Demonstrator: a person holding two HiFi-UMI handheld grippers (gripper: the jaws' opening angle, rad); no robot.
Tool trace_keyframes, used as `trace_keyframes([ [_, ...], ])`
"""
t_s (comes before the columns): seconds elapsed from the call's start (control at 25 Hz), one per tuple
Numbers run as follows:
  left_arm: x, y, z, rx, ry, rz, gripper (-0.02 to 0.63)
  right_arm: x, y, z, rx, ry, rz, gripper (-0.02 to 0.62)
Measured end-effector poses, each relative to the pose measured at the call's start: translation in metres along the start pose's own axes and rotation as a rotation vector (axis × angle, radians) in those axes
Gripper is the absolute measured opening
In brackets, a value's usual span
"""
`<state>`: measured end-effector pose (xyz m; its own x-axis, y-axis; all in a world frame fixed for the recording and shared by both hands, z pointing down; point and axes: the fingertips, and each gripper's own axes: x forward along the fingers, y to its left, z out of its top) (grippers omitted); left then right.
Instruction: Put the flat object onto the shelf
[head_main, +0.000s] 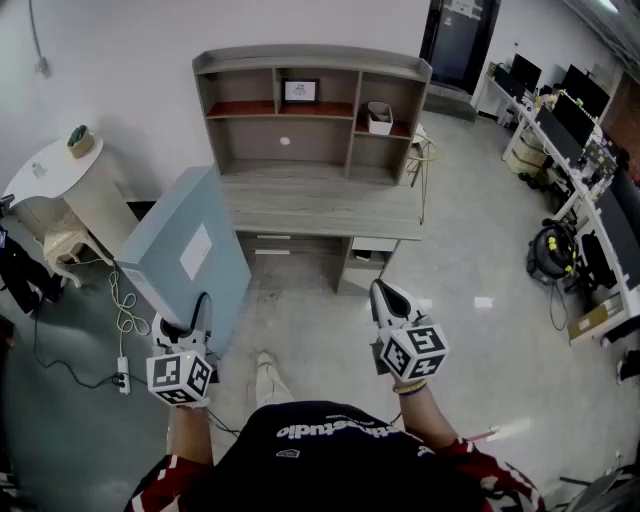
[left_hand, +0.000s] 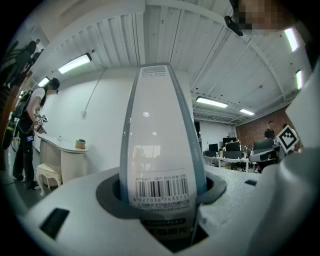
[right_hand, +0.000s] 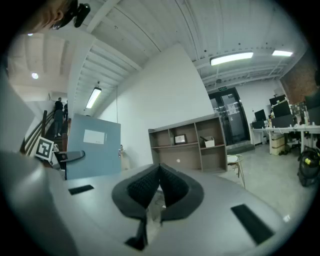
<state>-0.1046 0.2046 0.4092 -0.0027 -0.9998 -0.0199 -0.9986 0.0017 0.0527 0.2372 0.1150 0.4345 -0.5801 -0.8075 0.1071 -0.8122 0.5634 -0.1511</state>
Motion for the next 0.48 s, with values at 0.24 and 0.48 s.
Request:
trace_keyframes([
  [0.24,-0.0007,-0.0016,0.0025,0.011,0.002,-0.001,0.268,0.0017,0.0088,0.0015,-0.010,0.006,0.024,0.002],
  [0.48,-0.0003,-0.0035,0.0044,0.021,-0.001,0.003,0.268,0.0002,0.0026,0.0062,-0.016,-0.001,0.016,0.002],
])
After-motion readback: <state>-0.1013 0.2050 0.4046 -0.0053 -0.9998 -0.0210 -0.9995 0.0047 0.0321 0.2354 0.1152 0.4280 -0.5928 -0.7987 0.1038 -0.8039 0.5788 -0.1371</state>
